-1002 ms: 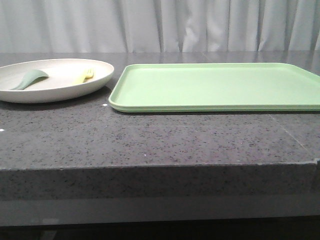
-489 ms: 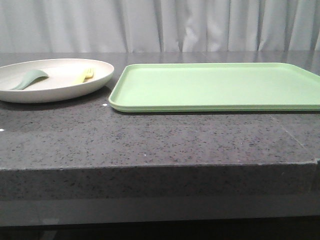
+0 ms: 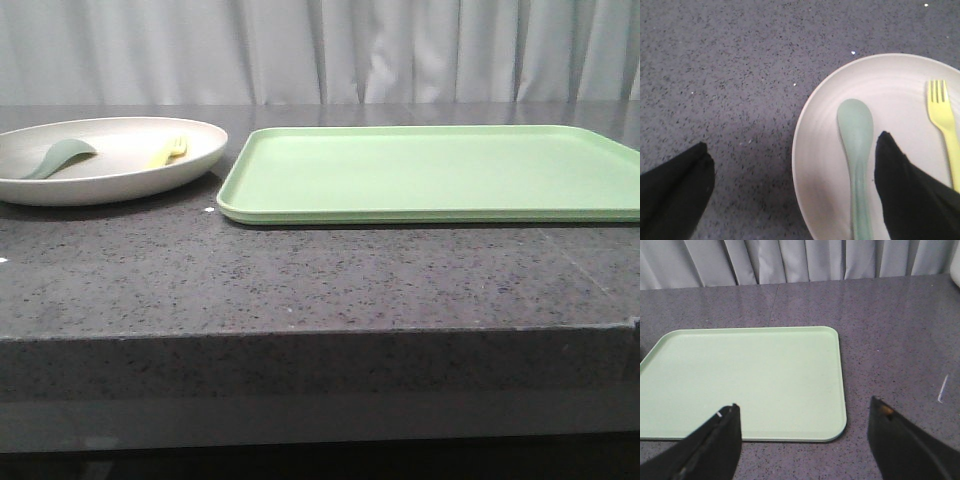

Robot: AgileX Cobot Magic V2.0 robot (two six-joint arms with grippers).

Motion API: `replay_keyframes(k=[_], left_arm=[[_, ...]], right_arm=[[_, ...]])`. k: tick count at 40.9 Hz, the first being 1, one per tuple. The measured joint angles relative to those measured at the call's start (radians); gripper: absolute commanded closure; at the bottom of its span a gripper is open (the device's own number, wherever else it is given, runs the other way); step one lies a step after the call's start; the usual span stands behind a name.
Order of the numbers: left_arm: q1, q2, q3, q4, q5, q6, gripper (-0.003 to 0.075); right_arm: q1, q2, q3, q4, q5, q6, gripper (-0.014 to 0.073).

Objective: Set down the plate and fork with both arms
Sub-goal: 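Lower the left gripper onto the cream plate rim and grasp it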

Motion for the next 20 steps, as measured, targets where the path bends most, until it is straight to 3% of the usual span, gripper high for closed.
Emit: replay_keyframes(k=[11,20], left_arm=[[0.000,0.223,-0.180,0.000,0.041,0.006,0.0090],[-0.009,0.301,-0.200,0.000,0.043,0.010,0.0090]], right_arm=[[0.000,0.000,0.000,0.000,0.000,0.000,0.0040],[0.000,0.000,0.000,0.000,0.000,0.000,0.0040]])
